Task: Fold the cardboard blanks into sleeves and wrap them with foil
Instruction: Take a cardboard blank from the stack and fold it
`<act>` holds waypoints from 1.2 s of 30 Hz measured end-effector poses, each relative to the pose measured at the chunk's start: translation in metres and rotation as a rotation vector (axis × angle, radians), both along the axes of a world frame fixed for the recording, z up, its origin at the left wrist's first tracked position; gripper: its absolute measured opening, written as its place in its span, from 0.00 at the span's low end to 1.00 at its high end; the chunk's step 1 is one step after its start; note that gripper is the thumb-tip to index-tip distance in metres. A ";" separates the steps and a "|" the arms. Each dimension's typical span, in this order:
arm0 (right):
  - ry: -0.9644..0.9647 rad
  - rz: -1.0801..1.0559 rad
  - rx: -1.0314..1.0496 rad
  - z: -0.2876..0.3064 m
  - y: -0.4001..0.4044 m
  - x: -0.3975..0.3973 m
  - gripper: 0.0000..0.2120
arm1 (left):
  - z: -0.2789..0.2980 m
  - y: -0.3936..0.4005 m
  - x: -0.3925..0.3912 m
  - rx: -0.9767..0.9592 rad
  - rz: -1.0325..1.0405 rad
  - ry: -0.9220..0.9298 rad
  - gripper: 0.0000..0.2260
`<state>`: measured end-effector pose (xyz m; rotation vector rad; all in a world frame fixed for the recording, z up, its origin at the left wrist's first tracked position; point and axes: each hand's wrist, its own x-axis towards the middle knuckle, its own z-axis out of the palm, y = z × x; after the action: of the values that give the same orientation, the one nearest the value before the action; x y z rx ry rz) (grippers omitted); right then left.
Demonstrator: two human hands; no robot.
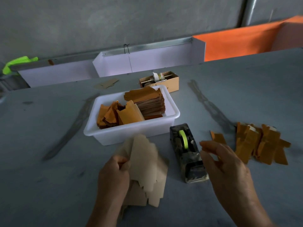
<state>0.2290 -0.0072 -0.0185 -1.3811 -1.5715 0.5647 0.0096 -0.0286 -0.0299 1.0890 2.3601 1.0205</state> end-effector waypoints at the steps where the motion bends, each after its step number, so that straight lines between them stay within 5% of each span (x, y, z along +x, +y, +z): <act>1: 0.007 0.013 -0.001 0.001 -0.001 -0.001 0.10 | 0.002 0.000 0.000 0.015 0.005 -0.001 0.05; 6: 0.096 0.073 -0.077 0.000 -0.009 -0.010 0.10 | 0.018 -0.005 0.009 0.139 -0.018 -0.031 0.10; 11: 0.117 0.181 -0.208 0.001 -0.016 -0.024 0.07 | 0.026 -0.015 0.014 0.190 -0.104 -0.688 0.09; 16: 0.354 0.211 -0.382 -0.003 -0.014 -0.038 0.02 | 0.029 -0.021 0.023 0.166 -0.264 -0.924 0.05; 19: 0.578 0.203 -0.500 -0.003 -0.011 -0.040 0.05 | 0.030 -0.021 0.027 0.125 -0.321 -0.901 0.11; 22: 0.595 0.257 -0.508 -0.006 -0.013 -0.036 0.10 | 0.033 -0.021 0.039 0.079 -0.336 -0.735 0.18; 28: 0.376 0.250 -0.476 -0.013 -0.016 -0.028 0.13 | 0.030 -0.018 0.058 0.073 -0.239 -0.597 0.10; 36: 0.047 0.123 -0.136 -0.008 -0.025 -0.027 0.13 | 0.021 -0.015 0.067 0.113 -0.176 -0.570 0.02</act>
<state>0.2023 -0.0322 -0.0268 -1.3669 -1.6120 0.7858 0.0768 -0.0433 -0.0092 0.8744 1.7442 1.2152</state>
